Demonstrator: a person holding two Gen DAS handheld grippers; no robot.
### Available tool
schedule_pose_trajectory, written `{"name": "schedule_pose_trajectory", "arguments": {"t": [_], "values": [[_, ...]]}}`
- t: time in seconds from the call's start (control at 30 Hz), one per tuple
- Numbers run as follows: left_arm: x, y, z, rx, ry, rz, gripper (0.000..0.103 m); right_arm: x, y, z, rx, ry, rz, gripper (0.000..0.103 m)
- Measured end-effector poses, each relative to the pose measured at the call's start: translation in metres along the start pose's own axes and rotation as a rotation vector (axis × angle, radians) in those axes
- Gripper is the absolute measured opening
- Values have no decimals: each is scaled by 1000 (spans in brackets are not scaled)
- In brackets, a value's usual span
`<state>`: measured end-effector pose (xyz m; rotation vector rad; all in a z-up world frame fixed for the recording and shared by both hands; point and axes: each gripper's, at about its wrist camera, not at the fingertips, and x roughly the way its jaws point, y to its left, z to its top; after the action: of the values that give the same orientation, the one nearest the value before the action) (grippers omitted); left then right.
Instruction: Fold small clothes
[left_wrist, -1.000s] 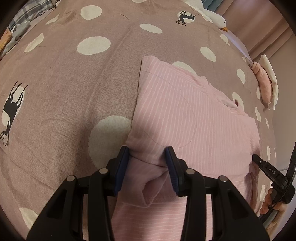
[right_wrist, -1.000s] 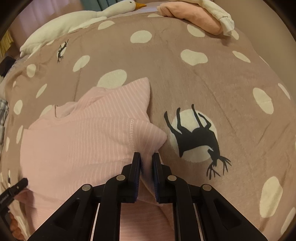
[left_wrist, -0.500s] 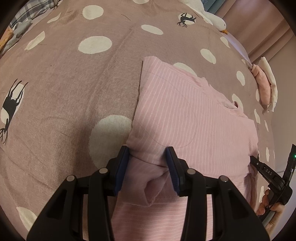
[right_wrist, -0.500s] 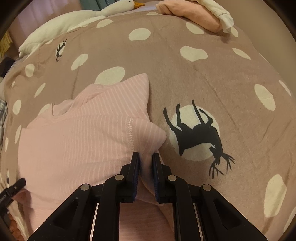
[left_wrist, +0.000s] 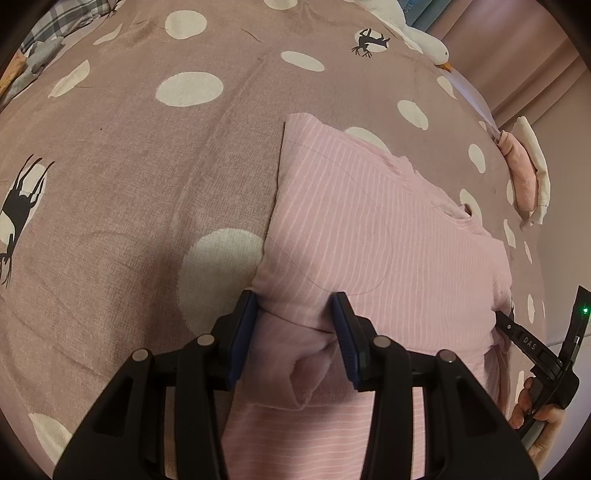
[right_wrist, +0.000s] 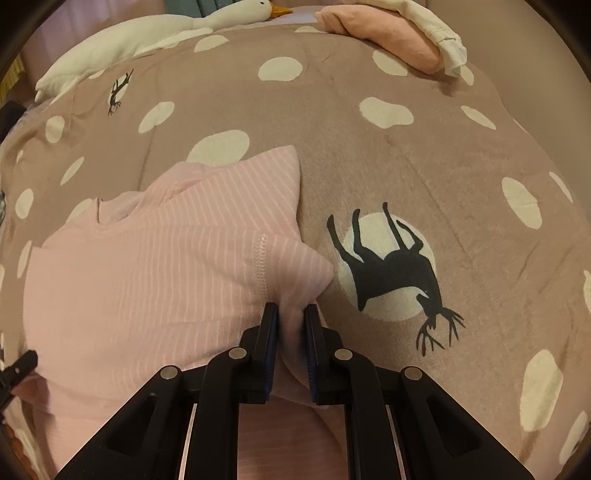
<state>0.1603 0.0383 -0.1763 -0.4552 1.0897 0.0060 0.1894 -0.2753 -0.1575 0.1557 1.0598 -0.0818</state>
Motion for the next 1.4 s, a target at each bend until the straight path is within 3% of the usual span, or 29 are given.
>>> {"name": "schedule_pose_trajectory", "arguments": {"t": [1.4], "values": [[1, -3, -1, -5, -15, 0, 43, 0, 2, -2, -5, -23, -19, 11]]}}
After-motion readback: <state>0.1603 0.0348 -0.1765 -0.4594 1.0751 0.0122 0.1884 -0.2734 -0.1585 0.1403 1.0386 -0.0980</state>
